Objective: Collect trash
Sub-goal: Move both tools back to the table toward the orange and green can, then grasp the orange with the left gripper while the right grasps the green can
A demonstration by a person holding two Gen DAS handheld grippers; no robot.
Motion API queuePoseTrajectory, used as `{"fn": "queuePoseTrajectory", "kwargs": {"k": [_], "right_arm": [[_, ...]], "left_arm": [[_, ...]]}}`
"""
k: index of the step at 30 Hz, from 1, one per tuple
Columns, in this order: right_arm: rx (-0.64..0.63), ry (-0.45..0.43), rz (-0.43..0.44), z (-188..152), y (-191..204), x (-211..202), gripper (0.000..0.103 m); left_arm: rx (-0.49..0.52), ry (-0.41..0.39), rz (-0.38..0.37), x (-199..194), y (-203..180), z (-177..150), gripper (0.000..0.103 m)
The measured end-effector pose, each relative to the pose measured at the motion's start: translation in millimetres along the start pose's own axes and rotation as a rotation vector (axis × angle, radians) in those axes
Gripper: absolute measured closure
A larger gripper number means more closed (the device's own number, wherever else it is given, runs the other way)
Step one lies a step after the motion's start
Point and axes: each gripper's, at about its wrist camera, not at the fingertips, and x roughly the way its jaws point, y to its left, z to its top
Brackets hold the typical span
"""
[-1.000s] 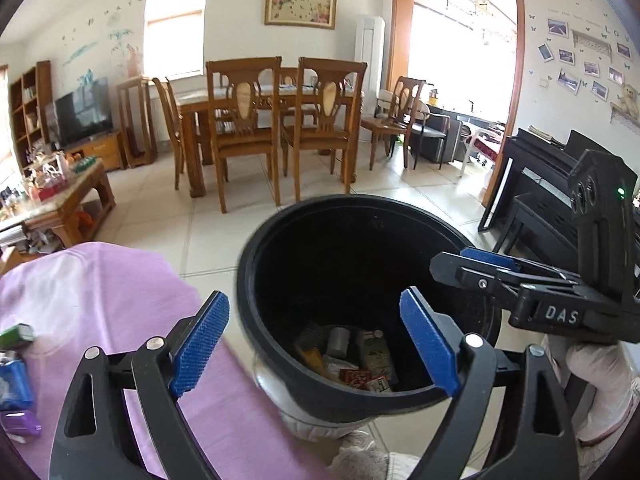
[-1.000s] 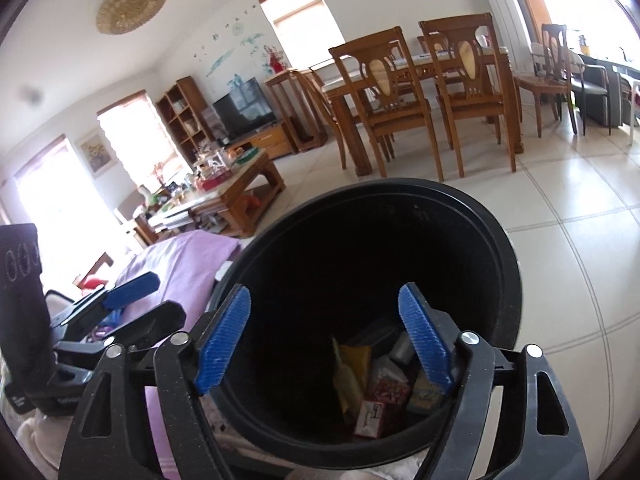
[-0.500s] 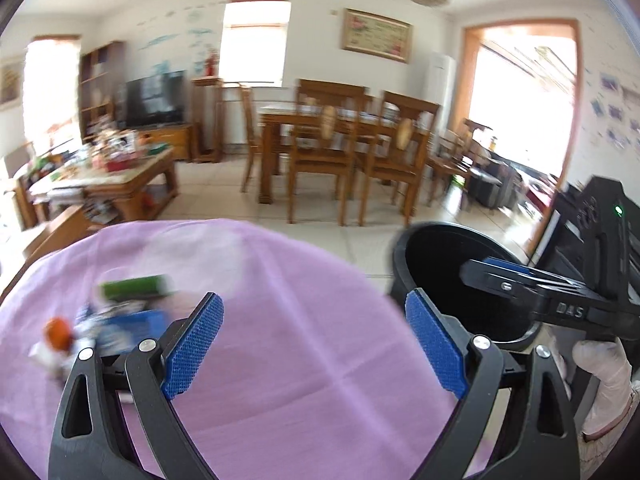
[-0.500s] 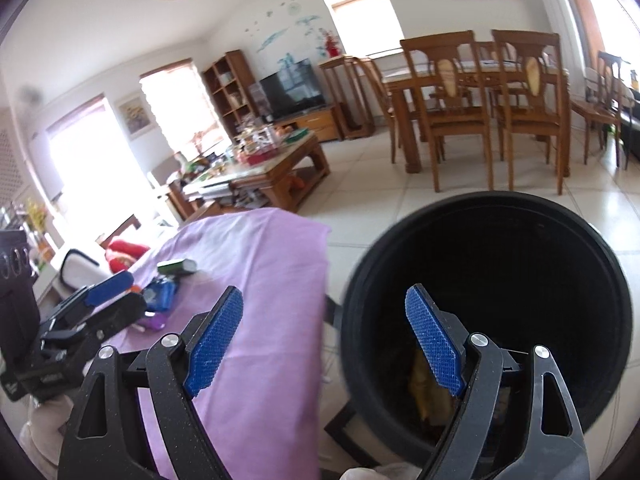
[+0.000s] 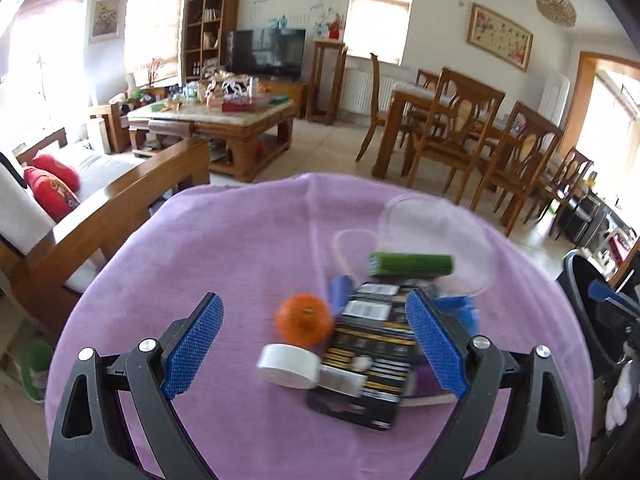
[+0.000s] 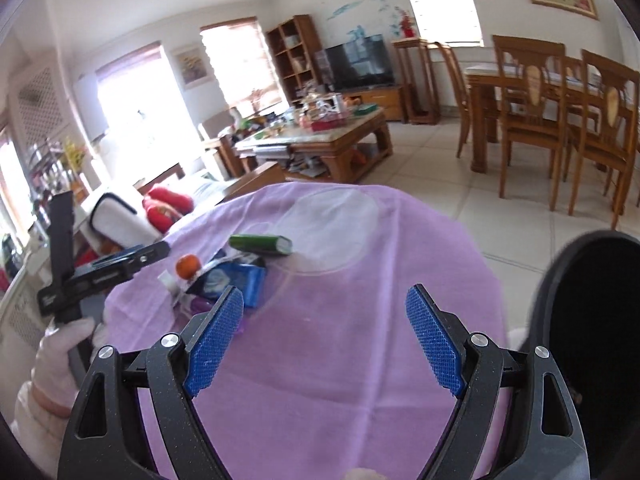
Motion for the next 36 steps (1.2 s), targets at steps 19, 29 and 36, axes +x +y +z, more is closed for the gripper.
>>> {"fn": "queuePoseTrajectory", "kwargs": {"k": [19,29,36], "right_arm": [[-0.493,0.271,-0.001,48.4,102.9,194.3,0.049],[-0.446,0.308,-0.003,60.1,98.2,219.9,0.063],[-0.337,0.323,0.040,63.9,86.2,218.1,0.082]], "left_arm": [[0.019,0.159,-0.083,40.4,26.5,-6.9,0.040],[-0.017,0.151,-0.160,45.1,29.0,-2.3,0.067],[-0.064,0.091,-0.167,35.9,40.2,-0.2,0.067]]}}
